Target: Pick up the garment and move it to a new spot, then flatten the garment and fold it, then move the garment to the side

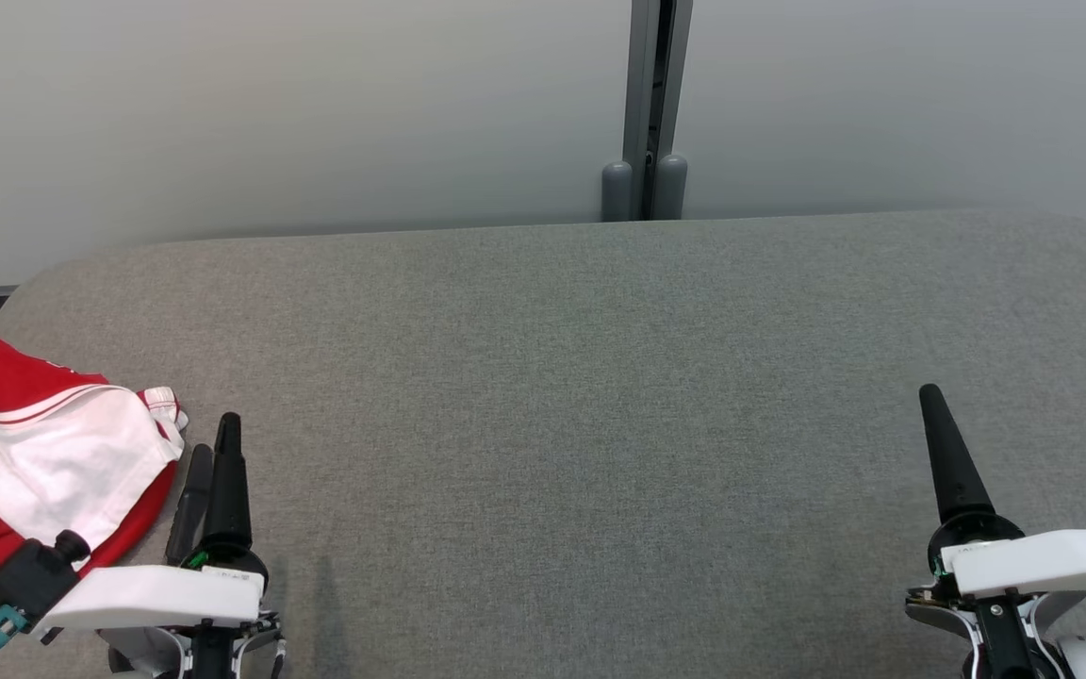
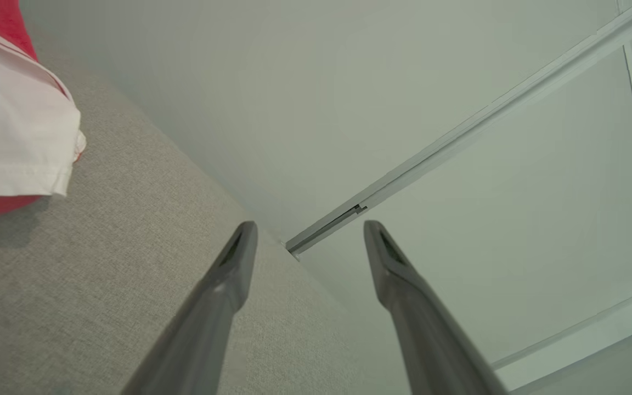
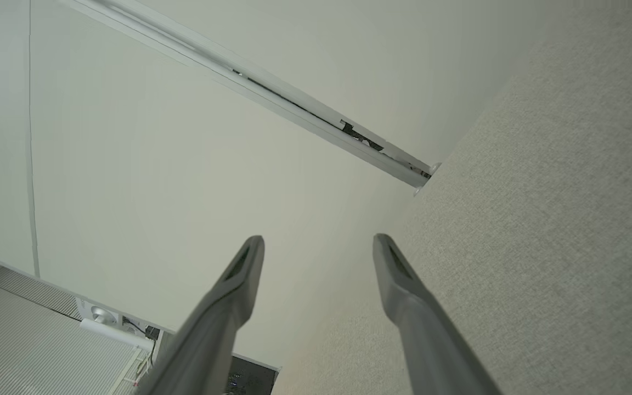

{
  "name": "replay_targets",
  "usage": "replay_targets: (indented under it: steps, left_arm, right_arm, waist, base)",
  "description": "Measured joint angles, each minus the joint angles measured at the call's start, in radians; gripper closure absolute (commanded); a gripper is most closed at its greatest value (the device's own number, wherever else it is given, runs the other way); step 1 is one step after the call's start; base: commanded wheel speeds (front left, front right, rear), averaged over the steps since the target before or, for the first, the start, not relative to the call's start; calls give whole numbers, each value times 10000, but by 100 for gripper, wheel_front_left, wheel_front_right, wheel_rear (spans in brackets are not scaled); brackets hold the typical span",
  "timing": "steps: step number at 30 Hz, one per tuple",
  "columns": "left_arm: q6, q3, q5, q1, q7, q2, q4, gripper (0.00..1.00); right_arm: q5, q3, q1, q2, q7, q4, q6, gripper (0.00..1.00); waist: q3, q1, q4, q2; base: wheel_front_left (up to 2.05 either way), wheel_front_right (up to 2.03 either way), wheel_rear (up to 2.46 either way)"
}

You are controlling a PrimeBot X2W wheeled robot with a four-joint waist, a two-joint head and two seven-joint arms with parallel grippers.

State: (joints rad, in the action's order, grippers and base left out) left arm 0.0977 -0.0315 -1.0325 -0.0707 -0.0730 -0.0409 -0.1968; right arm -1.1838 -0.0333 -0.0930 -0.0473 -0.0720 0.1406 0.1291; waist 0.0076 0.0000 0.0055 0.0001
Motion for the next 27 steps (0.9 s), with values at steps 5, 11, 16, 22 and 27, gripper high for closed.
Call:
replay_targets:
  steps: [5, 11, 16, 22, 27]
  left_arm:
    - [-311, 134, 1264, -6, -163, -4, -12, 0]
    - [-550, 334, 2621, -14, -343, -10, 2, 0]
    - [-729, 500, 3701, -18, -481, -13, -109, 0]
    - [-907, 606, 4472, -21, -652, -23, -155, 0]
    - [-982, 681, 4905, -37, -742, -27, -155, 0]
  right_arm:
    - [1066, -100, -6, -73, -144, -75, 0, 0]
    - [2746, -201, -27, -167, -341, -123, 0, 0]
    - [4057, -221, -45, -163, -460, -58, 0, 0]
    - [5085, -410, -53, -146, -625, 234, 2, 0]
    - [5624, -445, -102, -142, -738, 293, 2, 0]
  waist:
    - [11, 0, 15, 0]
    - [26, 0, 23, 0]
    - [33, 0, 23, 0]
    - [28, 0, 27, 0]
    - [21, 0, 37, 0]
  base:
    - [0, 0, 0]
    - [0, 0, 0]
    - [0, 0, 0]
    - [0, 0, 0]
    - [0, 0, 0]
